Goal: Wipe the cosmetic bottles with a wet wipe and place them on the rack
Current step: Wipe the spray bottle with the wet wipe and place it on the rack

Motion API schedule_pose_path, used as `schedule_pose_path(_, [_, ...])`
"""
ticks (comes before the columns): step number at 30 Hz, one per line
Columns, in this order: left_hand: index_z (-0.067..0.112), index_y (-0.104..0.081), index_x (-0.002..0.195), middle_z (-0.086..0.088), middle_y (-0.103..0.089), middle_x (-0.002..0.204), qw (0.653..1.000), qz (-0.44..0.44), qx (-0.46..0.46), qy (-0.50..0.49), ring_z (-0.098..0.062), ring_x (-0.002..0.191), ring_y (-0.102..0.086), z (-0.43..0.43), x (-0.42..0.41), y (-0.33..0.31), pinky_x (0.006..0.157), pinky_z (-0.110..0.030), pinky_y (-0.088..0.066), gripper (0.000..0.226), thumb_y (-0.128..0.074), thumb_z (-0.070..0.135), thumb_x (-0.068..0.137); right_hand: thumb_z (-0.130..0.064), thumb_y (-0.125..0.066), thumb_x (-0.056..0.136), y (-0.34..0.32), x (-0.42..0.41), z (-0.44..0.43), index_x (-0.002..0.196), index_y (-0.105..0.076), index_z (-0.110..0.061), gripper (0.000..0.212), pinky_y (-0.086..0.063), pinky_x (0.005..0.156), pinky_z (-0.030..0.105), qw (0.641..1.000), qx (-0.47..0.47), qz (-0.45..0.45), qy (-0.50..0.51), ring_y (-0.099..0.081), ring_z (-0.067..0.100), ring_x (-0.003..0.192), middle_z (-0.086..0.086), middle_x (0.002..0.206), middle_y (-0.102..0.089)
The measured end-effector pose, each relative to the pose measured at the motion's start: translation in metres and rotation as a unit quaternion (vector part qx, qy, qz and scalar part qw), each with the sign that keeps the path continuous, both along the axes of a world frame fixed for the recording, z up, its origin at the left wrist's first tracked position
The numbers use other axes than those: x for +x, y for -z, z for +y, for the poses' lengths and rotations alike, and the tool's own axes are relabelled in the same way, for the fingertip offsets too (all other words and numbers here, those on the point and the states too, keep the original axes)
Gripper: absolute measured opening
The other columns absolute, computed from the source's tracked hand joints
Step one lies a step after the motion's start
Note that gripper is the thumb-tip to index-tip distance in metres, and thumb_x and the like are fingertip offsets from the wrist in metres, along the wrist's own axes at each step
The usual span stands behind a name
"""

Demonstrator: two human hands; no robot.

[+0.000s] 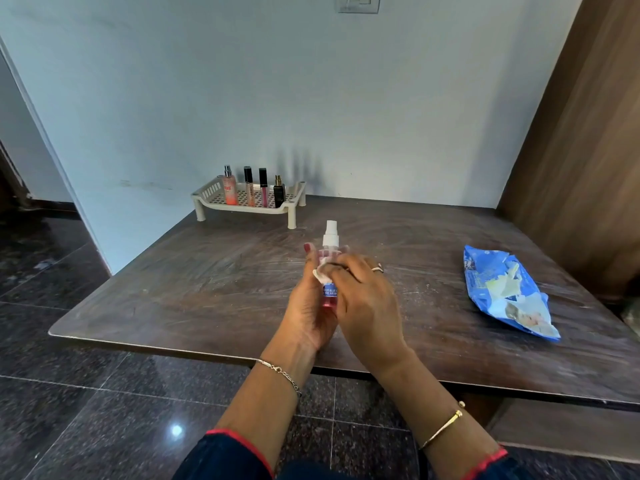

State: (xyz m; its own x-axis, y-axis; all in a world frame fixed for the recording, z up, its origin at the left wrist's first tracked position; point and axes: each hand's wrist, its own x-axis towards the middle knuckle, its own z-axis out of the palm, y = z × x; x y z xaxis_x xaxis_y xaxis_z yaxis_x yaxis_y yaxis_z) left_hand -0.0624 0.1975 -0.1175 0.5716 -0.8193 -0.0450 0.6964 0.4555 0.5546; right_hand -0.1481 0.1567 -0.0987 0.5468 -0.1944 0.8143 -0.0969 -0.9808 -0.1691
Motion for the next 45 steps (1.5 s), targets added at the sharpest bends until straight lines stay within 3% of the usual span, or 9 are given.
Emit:
schedule_pose_path(3, [0.011, -0.06, 0.114, -0.006, -0.063, 0.097, 1.0, -0.003, -0.015, 0.012, -0.02, 0.097, -0.06, 0.002, -0.001, -0.005, 0.099, -0.035, -0.047, 0.054, -0.055, 0.057, 0.085, -0.013, -0.047, 0.086, 0.01, -0.004, -0.004, 0.099, -0.071, -0.008, 0.028, -0.054, 0.064, 0.036, 1.0, 0.02, -0.003, -0.017, -0.063, 0.023, 0.087, 0.006, 0.105, -0.066])
schedule_pose_path(9, [0.012, -0.058, 0.117, -0.005, -0.063, 0.104, 0.999, 0.015, -0.025, 0.038, -0.019, 0.102, -0.061, 0.001, -0.01, -0.007, 0.101, -0.033, -0.046, 0.04, -0.057, 0.043, 0.091, -0.015, -0.044, 0.088, -0.001, -0.001, -0.004, 0.098, -0.07, -0.005, 0.03, -0.053, 0.07, 0.034, 0.999, 0.021, -0.02, 0.017, -0.063, 0.025, 0.091, 0.009, 0.105, -0.067])
schedule_pose_path(15, [0.016, -0.064, 0.094, -0.003, -0.053, 0.077, 0.999, 0.028, 0.028, -0.025, -0.012, 0.062, -0.058, 0.001, 0.004, -0.006, 0.064, -0.025, -0.055, 0.04, -0.042, 0.049, 0.095, -0.011, -0.049, 0.088, 0.024, -0.009, 0.0, 0.096, -0.069, -0.009, 0.022, -0.054, 0.064, 0.034, 0.997, -0.066, 0.029, -0.023, -0.06, 0.024, 0.095, 0.005, 0.104, -0.065])
schedule_pose_path(19, [0.011, -0.061, 0.095, -0.004, -0.053, 0.08, 0.991, 0.112, 0.031, -0.072, -0.011, 0.063, -0.05, -0.003, 0.01, -0.009, 0.049, -0.017, -0.051, 0.041, -0.04, 0.046, 0.097, -0.009, -0.048, 0.084, 0.035, -0.014, -0.006, 0.098, -0.07, -0.008, 0.026, -0.054, 0.069, 0.033, 0.999, 0.014, -0.008, -0.047, -0.063, 0.023, 0.091, 0.005, 0.105, -0.066])
schedule_pose_path(23, [0.008, -0.06, 0.095, -0.005, -0.059, 0.076, 0.983, 0.165, 0.003, -0.083, -0.01, 0.054, -0.055, -0.007, 0.013, -0.012, 0.046, -0.017, -0.049, 0.043, -0.037, 0.044, 0.099, -0.007, -0.05, 0.083, 0.037, -0.008, -0.01, 0.096, -0.071, -0.01, 0.025, -0.051, 0.071, 0.03, 0.993, 0.1, -0.055, -0.035, -0.063, 0.019, 0.088, 0.003, 0.102, -0.065])
schedule_pose_path(33, [0.005, -0.055, 0.087, -0.01, -0.058, 0.07, 0.988, 0.12, -0.004, -0.096, -0.018, 0.06, -0.061, 0.0, -0.002, -0.009, 0.056, -0.029, -0.057, 0.037, -0.045, 0.04, 0.097, 0.0, -0.061, 0.079, 0.025, -0.004, -0.014, 0.096, -0.07, -0.005, 0.019, -0.052, 0.065, 0.031, 0.994, 0.059, -0.093, -0.015, -0.063, 0.021, 0.079, 0.007, 0.093, -0.065])
schedule_pose_path(37, [0.003, -0.058, 0.089, -0.012, -0.066, 0.067, 0.986, 0.115, 0.016, -0.123, -0.02, 0.057, -0.067, 0.0, -0.002, -0.01, 0.055, -0.032, -0.058, 0.035, -0.048, 0.036, 0.096, 0.003, -0.065, 0.077, 0.019, 0.0, -0.007, 0.092, -0.069, -0.012, 0.021, -0.052, 0.069, 0.021, 0.97, 0.211, -0.117, -0.022, -0.06, 0.006, 0.081, -0.004, 0.091, -0.066])
schedule_pose_path(41, [0.004, -0.058, 0.103, -0.01, -0.068, 0.073, 0.984, 0.101, 0.027, -0.147, -0.018, 0.058, -0.068, -0.002, 0.0, -0.006, 0.059, -0.033, -0.059, 0.032, -0.052, 0.034, 0.094, 0.0, -0.07, 0.077, 0.024, 0.007, -0.002, 0.084, -0.07, -0.022, 0.022, -0.054, 0.072, 0.021, 0.877, 0.457, -0.149, -0.018, -0.065, 0.004, 0.076, -0.008, 0.083, -0.07])
schedule_pose_path(45, [0.01, -0.058, 0.111, -0.008, -0.063, 0.088, 0.983, 0.046, 0.035, -0.173, -0.02, 0.074, -0.064, -0.001, 0.003, -0.004, 0.07, -0.036, -0.058, 0.029, -0.052, 0.032, 0.094, -0.001, -0.073, 0.077, 0.031, 0.009, 0.0, 0.079, -0.069, -0.025, 0.024, -0.054, 0.07, 0.023, 0.836, 0.527, -0.148, -0.031, -0.067, 0.006, 0.071, -0.005, 0.079, -0.071])
